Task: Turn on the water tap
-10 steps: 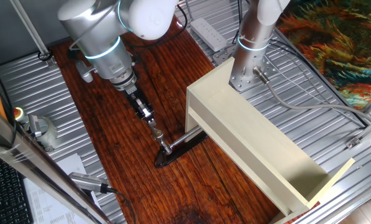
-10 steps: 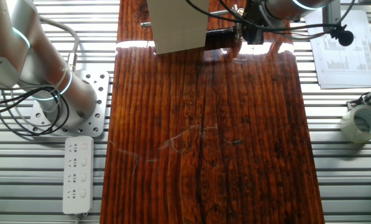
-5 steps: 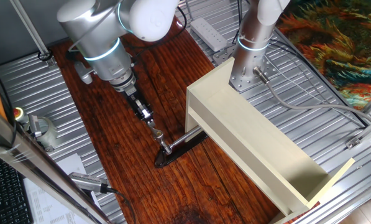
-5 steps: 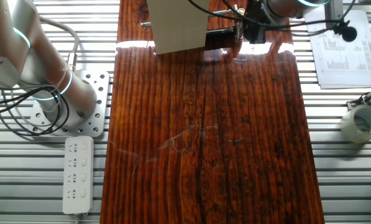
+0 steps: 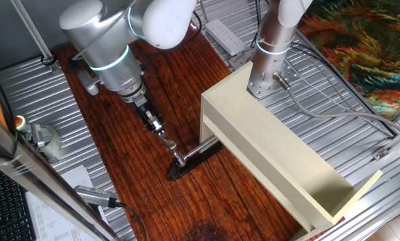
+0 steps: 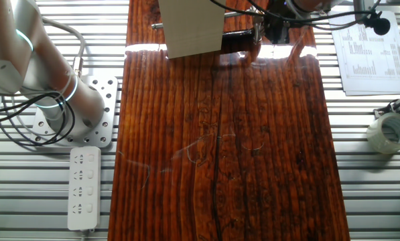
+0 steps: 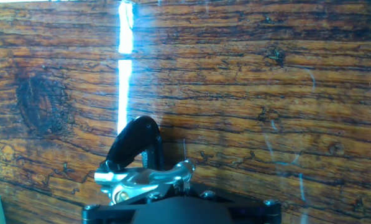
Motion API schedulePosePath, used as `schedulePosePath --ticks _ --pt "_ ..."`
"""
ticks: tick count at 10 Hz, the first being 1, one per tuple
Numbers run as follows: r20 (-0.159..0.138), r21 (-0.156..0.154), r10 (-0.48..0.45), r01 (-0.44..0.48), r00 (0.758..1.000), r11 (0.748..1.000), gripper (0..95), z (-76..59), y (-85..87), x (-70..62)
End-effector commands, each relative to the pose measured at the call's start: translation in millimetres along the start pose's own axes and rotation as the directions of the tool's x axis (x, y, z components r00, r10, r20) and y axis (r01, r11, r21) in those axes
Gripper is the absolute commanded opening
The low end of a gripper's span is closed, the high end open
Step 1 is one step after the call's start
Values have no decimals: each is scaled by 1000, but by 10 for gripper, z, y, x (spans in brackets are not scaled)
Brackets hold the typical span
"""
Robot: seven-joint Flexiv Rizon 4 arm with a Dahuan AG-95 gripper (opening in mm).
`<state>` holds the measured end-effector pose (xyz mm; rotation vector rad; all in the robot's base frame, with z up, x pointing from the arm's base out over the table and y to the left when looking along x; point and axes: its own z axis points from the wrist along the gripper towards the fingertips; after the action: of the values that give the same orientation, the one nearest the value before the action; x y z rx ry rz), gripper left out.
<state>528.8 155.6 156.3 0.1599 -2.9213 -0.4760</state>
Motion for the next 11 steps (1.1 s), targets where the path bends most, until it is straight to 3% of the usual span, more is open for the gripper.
schedulePosePath --ticks 1,11 --pt "0 1 -1 1 1000 1000 0 -3 1 -9" --pt "-1 15 -2 2 1000 1000 0 -20 39 -114"
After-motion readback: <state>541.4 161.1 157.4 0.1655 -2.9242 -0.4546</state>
